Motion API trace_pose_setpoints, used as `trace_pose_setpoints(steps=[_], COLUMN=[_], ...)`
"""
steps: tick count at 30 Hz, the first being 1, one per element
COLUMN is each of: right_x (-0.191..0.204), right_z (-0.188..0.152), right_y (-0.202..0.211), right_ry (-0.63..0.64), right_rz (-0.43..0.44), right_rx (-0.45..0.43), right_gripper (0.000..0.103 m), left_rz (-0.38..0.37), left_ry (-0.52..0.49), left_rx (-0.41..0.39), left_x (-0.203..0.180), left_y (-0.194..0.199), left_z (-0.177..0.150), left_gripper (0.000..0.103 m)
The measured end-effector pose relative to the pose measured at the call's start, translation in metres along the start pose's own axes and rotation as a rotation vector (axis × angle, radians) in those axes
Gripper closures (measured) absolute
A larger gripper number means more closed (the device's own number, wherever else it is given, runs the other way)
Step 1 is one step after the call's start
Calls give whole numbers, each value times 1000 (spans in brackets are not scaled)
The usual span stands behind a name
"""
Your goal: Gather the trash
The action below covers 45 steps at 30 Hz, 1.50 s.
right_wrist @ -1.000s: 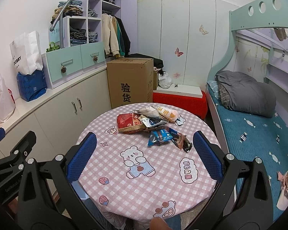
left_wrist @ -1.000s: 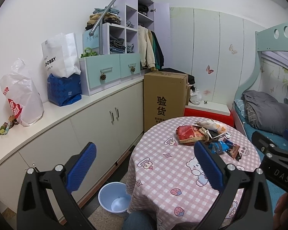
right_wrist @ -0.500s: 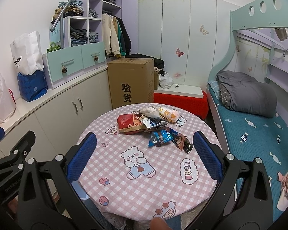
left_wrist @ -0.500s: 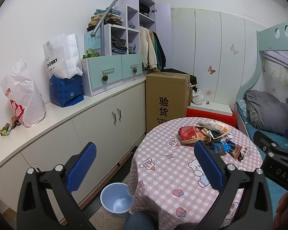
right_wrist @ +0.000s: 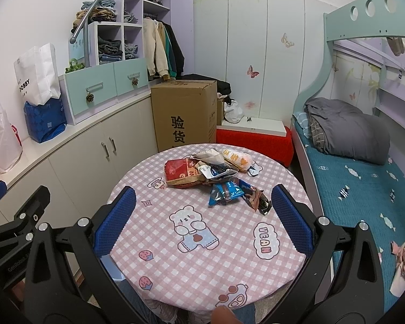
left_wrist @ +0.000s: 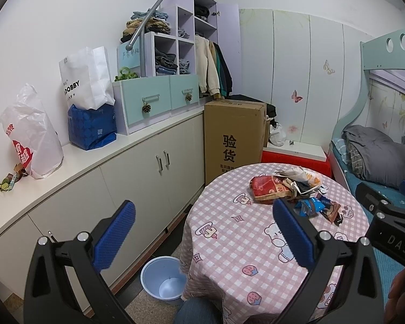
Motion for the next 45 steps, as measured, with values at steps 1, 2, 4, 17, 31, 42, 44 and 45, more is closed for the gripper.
trace_pose_setpoints(steps=[1,2,4,17,31,42,44,45], right_x=[-1,-1,-6,-68,-151,-138,-139,-140], right_z=[0,-1,-6,-66,-145,-153,-158,-158], right_y=[0,-1,-6,-67,-194,-242,-248,-250], right_ry=[0,-3,-7,-73,-65,-20,-57,-70], right_rz=[-2,-4,-10,-85,-173,5,31,34], right_rx=[0,1,8,176,364,390,408,405], right_gripper=[5,5,5,5,9,54,85,92], left_rz=[-2,-3,-5,-84,-252,-333,-360,-371], left_ry=[-1,-2,-4,-60,-120,-130,-117,-115], left_rx=[2,4,11,128,293,352,351,353], left_x=[-1,-1,-3,-38,-113,-175,-188,-194], left_y=[-1,-2,-5,-62,-159,-204,-213,-217], left_z=[-1,-2,-5,-50,-114,-137,-139,-140], left_gripper=[4,4,4,4,4,4,4,4])
Point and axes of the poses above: each gripper's, at about its wrist camera, not at the fingertips, and y roughly against the way its jaws point, x to its left, z to its top, the point moved 9 cm from there along -y, roughly the way its jaws point, and after that the axes turned 15 degrees about -x, right-handed, at the moved point
